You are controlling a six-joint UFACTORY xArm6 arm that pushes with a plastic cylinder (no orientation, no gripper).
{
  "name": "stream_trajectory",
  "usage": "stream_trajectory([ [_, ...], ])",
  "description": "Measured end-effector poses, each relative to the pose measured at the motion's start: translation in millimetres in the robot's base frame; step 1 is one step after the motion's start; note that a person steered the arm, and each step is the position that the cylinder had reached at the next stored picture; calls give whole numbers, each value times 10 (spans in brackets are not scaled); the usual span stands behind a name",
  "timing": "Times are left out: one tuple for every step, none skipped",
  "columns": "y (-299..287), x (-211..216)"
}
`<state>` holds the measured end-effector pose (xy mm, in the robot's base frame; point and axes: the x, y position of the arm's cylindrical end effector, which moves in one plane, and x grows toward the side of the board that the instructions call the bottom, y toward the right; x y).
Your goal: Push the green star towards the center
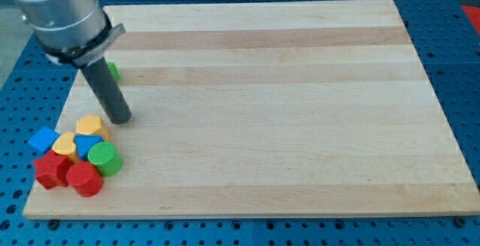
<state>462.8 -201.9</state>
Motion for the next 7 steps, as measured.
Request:
stream_trajectory([
  [58, -479],
  [95, -1010],
  [-167, -1390],
  [-895, -1670],
  [-1019, -1667],
  [-1029, -1636],
  [-1032, -1358],
])
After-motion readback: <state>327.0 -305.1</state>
